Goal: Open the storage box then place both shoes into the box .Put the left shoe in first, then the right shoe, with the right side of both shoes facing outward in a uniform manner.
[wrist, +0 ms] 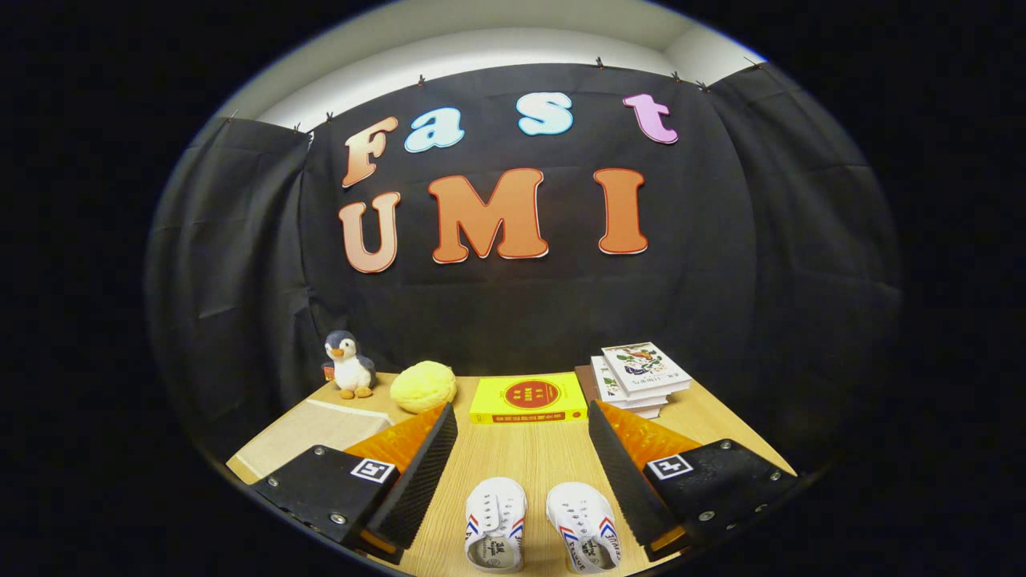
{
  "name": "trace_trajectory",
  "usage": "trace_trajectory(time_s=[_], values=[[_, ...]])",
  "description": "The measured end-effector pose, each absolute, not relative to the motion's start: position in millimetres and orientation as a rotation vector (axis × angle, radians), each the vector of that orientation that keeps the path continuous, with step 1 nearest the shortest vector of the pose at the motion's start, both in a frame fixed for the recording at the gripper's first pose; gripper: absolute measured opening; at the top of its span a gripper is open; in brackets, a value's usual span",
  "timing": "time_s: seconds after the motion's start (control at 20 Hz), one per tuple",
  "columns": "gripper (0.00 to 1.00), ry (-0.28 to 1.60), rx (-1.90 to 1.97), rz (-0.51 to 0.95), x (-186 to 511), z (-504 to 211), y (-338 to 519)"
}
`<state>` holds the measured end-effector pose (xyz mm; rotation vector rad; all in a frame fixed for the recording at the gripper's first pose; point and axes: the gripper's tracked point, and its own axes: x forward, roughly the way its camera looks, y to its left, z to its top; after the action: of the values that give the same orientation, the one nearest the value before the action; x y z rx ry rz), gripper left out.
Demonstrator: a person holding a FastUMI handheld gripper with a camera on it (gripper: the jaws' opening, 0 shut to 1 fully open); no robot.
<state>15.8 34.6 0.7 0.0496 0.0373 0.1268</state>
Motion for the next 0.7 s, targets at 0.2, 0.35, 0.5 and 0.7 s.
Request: trace_trajectory(time_s=[0.2,0.35,0.5,0.7], values=[[0.98,0.101,0.129,0.241,23.1,-16.0,61.2],[0.98,0.197,0.223,0.349,30.6,-41.2,88.1],[0.98,0.301,0.329,0.461,34.8,-65.0,117.5],[0.98,0.476,0.479,0.565,34.4,-102.4,151.7]])
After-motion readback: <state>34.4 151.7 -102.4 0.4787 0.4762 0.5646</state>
